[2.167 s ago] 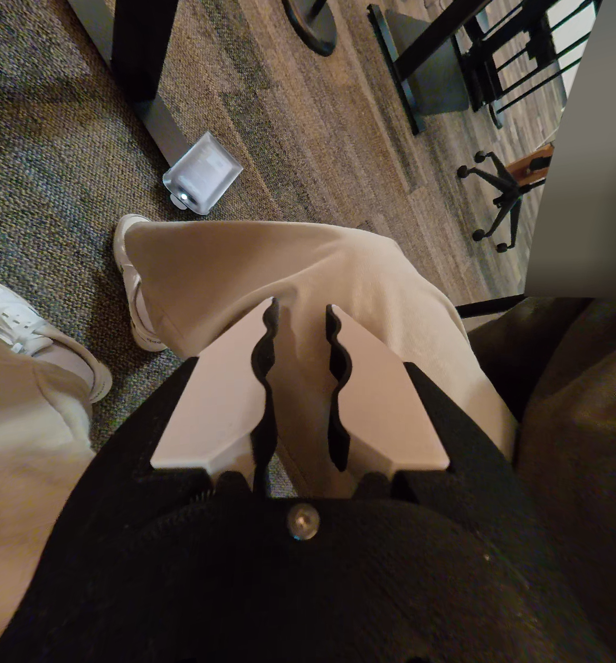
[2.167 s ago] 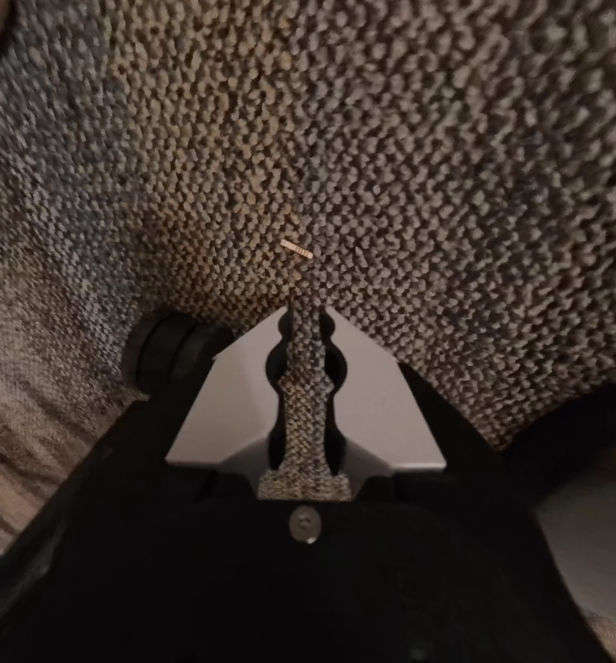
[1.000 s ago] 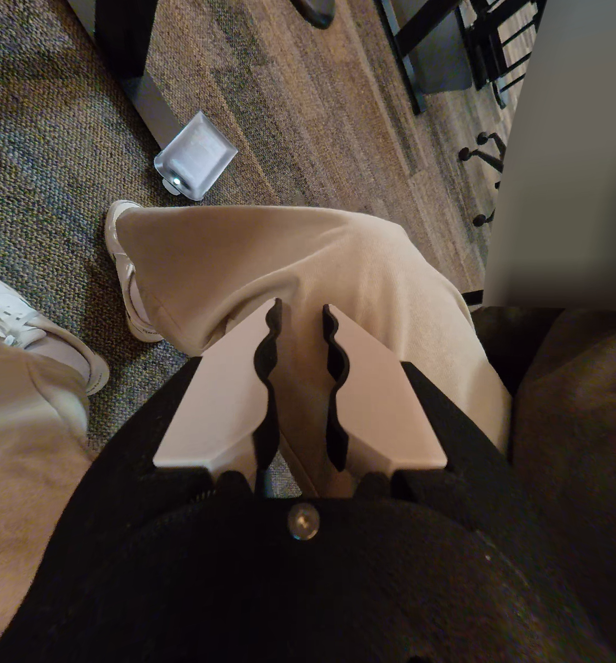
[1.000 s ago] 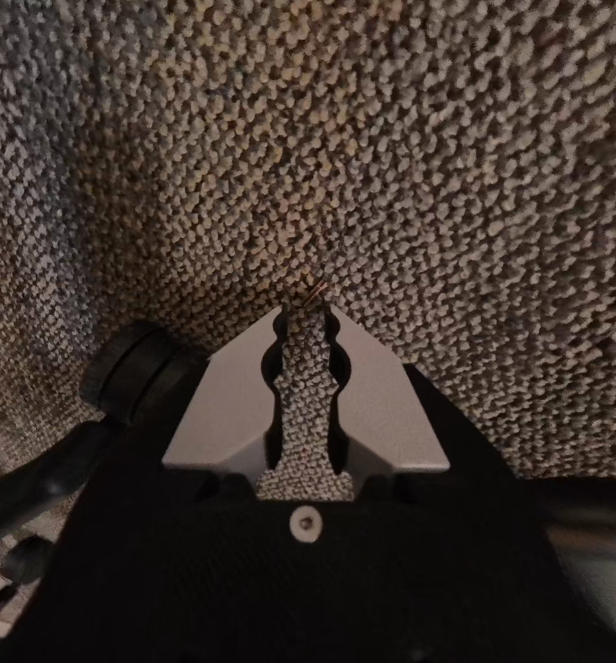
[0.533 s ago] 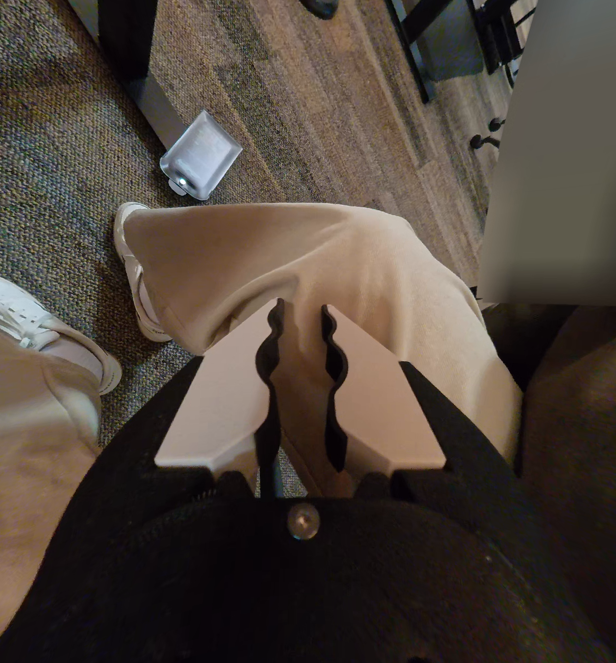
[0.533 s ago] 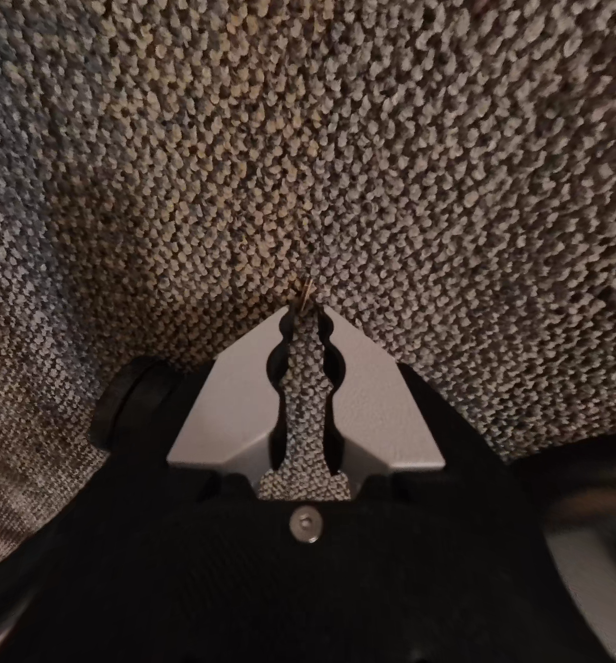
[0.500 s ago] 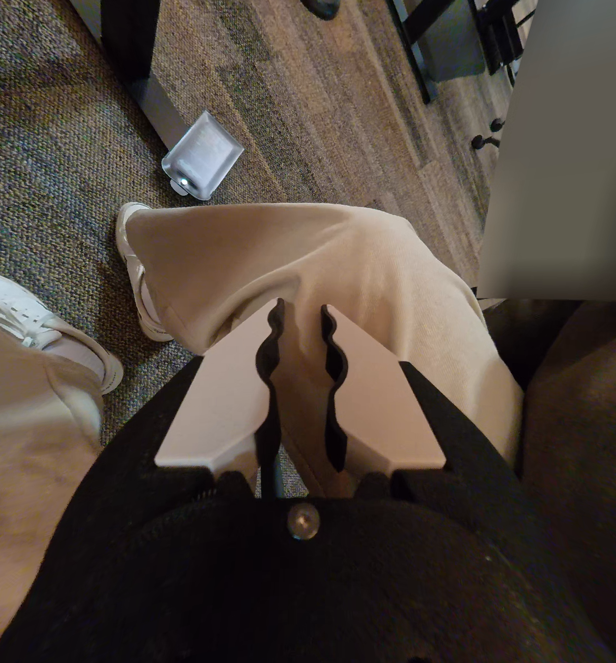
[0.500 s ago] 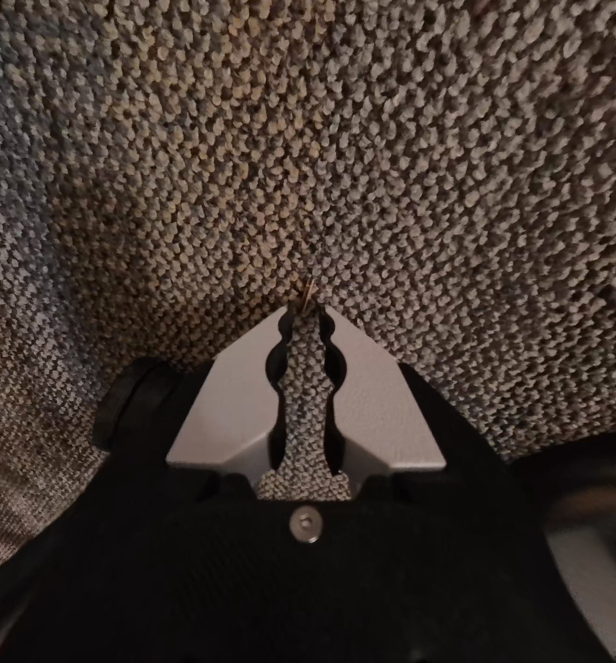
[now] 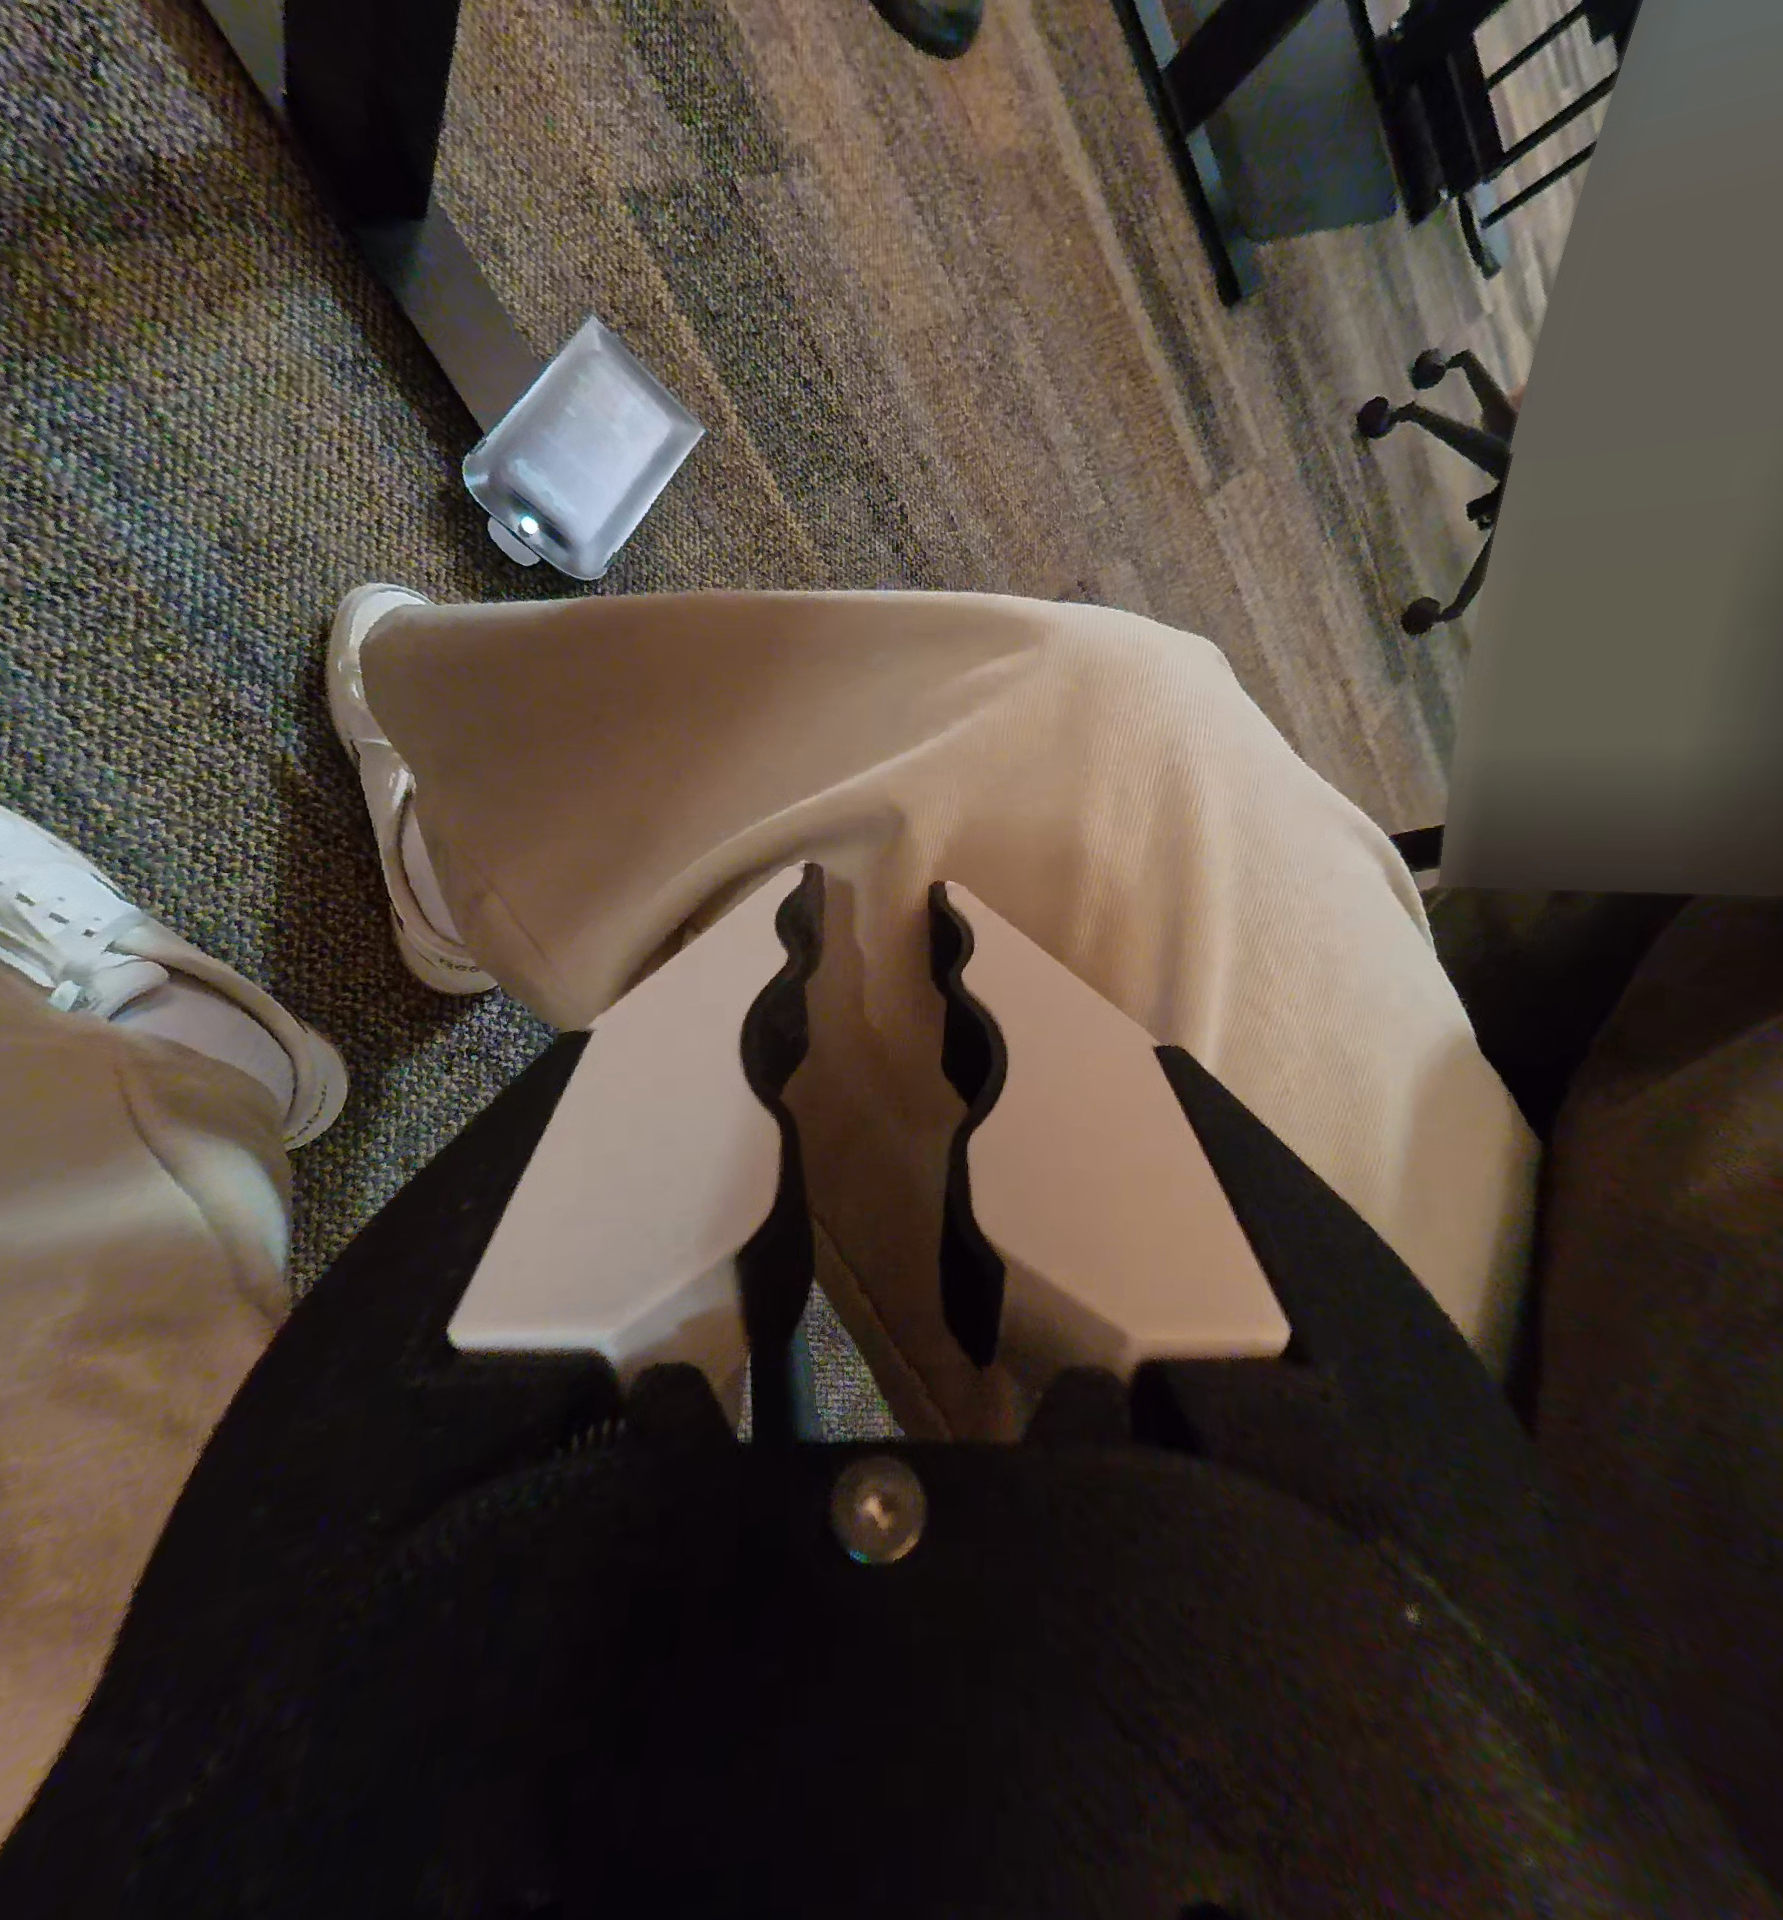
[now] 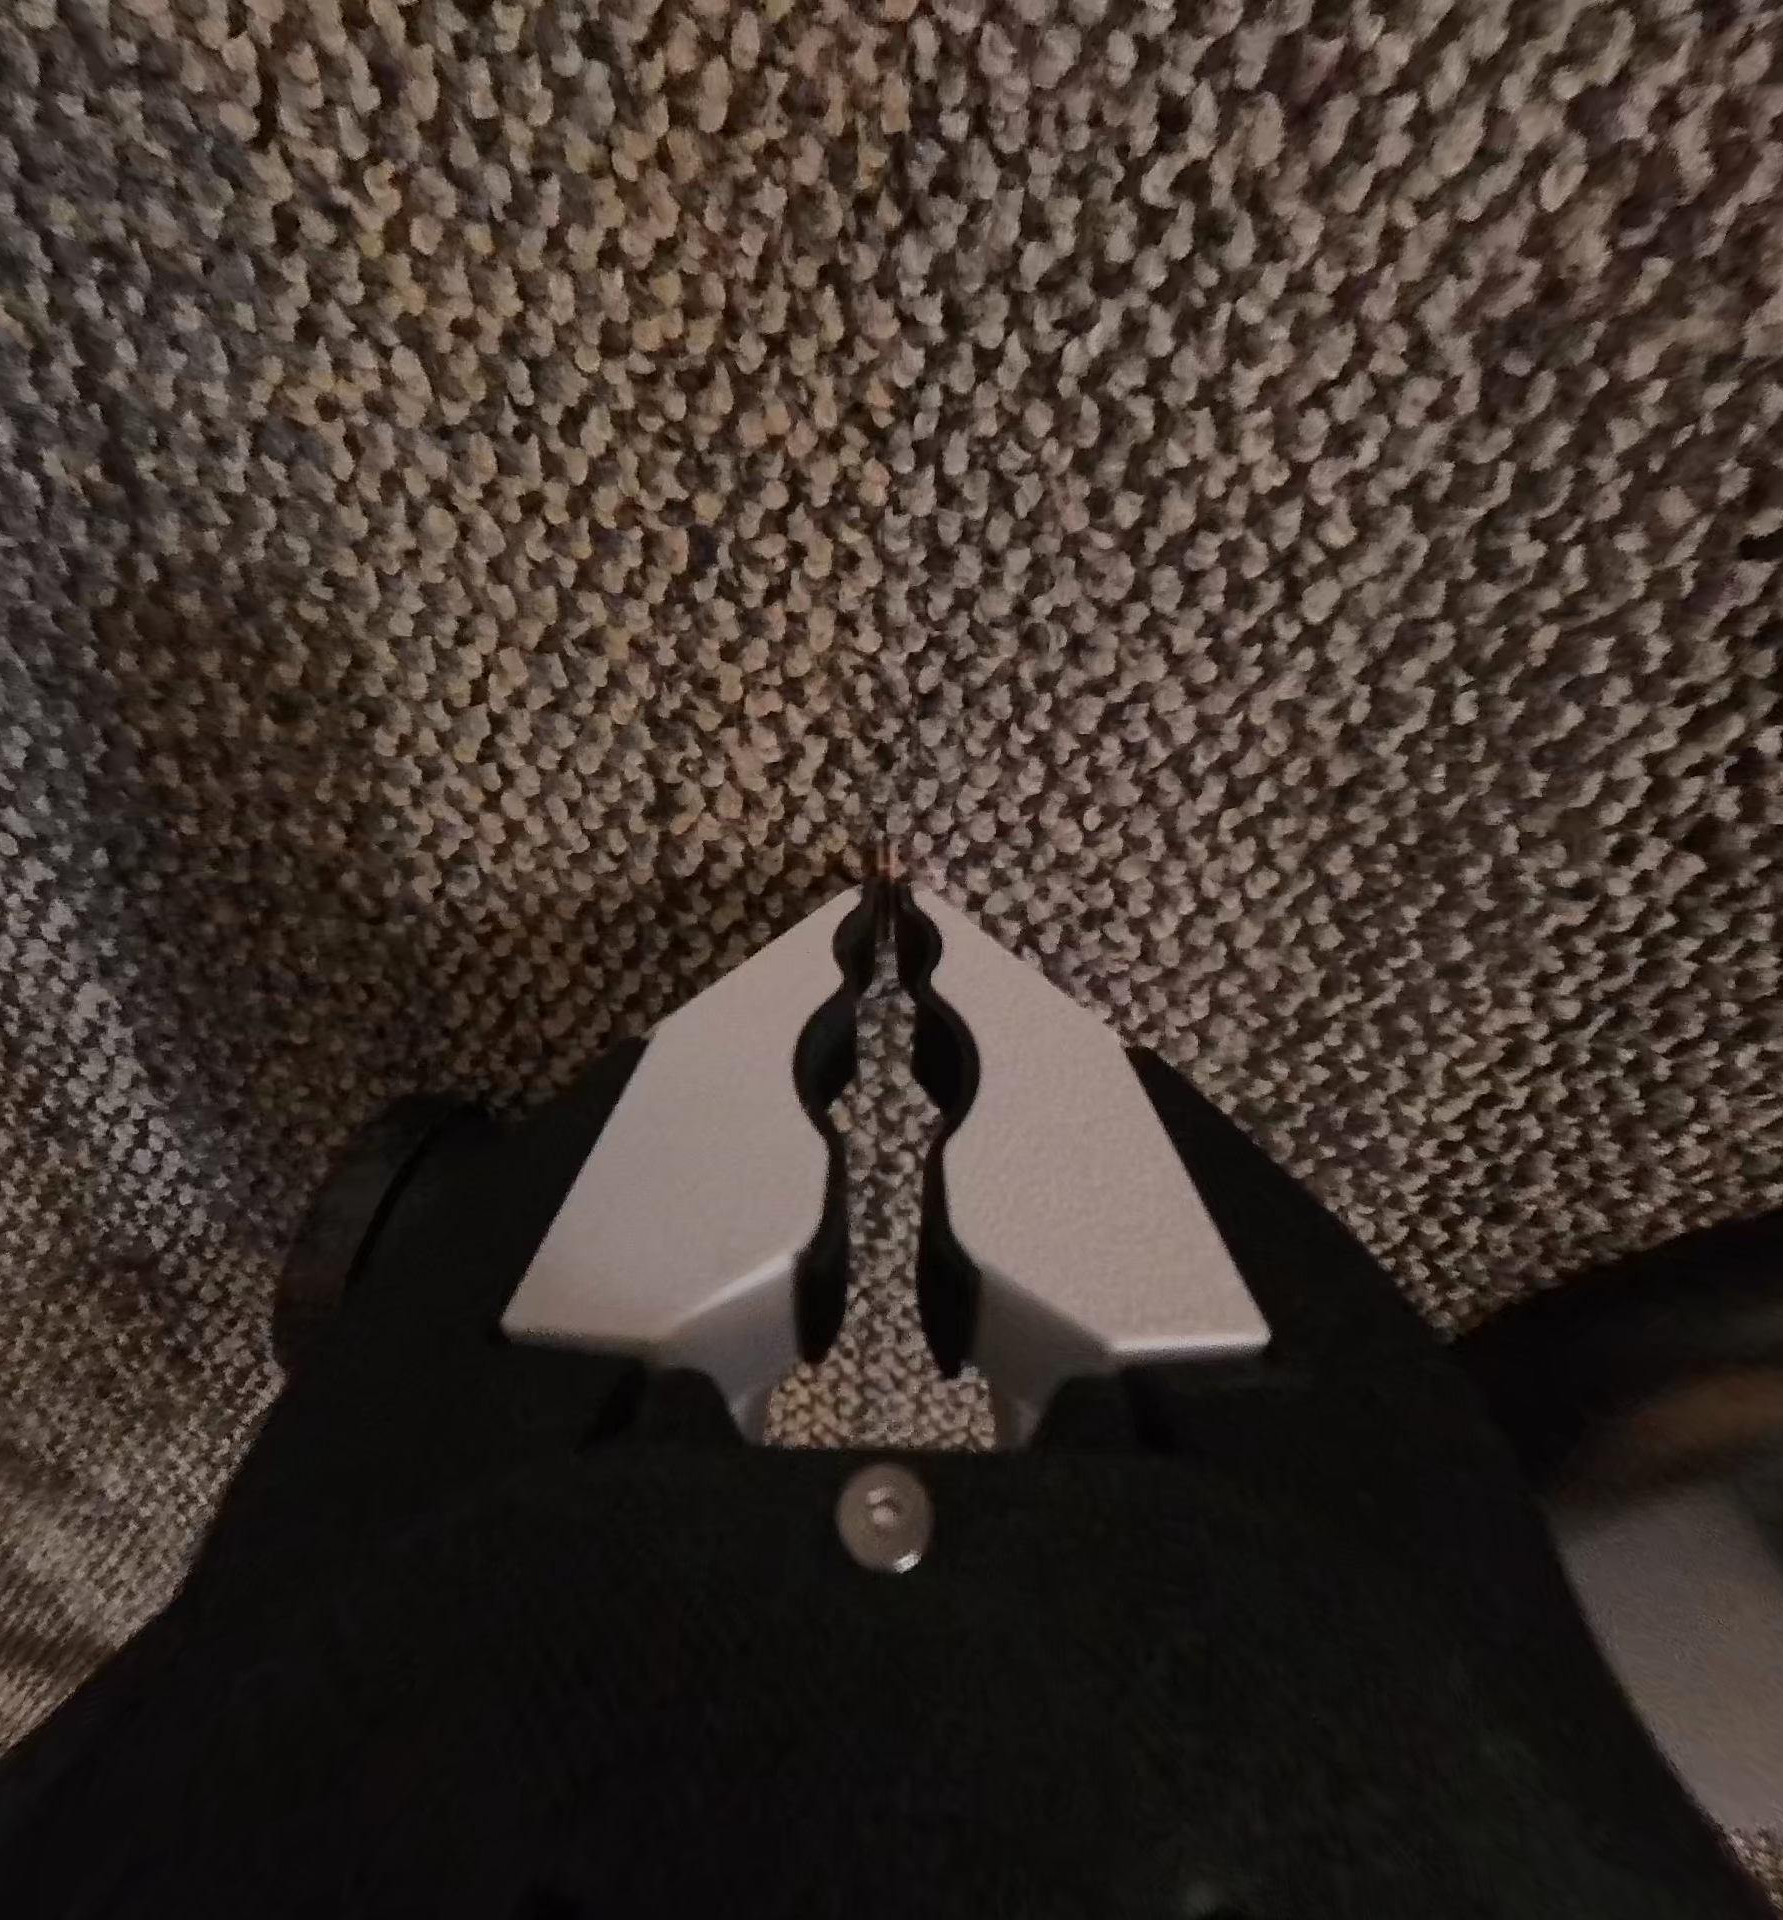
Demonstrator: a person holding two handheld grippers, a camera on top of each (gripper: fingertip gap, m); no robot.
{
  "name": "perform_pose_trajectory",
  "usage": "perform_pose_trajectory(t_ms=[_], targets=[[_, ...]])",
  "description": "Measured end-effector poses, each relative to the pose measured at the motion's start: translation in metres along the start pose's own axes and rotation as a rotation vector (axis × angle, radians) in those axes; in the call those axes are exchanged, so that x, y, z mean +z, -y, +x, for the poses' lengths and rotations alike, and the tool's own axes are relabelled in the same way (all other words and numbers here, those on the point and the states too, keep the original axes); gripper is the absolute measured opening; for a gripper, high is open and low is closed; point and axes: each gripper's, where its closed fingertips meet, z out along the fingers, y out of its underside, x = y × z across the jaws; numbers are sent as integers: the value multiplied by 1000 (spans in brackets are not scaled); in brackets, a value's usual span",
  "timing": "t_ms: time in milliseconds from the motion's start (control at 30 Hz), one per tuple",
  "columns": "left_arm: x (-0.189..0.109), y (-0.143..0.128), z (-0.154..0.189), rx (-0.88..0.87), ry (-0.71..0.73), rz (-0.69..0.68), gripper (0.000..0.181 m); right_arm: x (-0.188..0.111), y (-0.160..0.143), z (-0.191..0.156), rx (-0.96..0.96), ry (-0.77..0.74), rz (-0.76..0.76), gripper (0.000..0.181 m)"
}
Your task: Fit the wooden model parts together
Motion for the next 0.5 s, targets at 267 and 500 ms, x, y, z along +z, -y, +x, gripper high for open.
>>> perform_pose_trajectory(t_ms=[267, 500], targets=[[-45, 25, 32, -3, -37, 114, 18, -81, 31, -10, -95, 193, 69, 0], [-142, 19, 112, 38, -148, 191, 18, -307, 134, -32, -257, 283, 378, 0]])
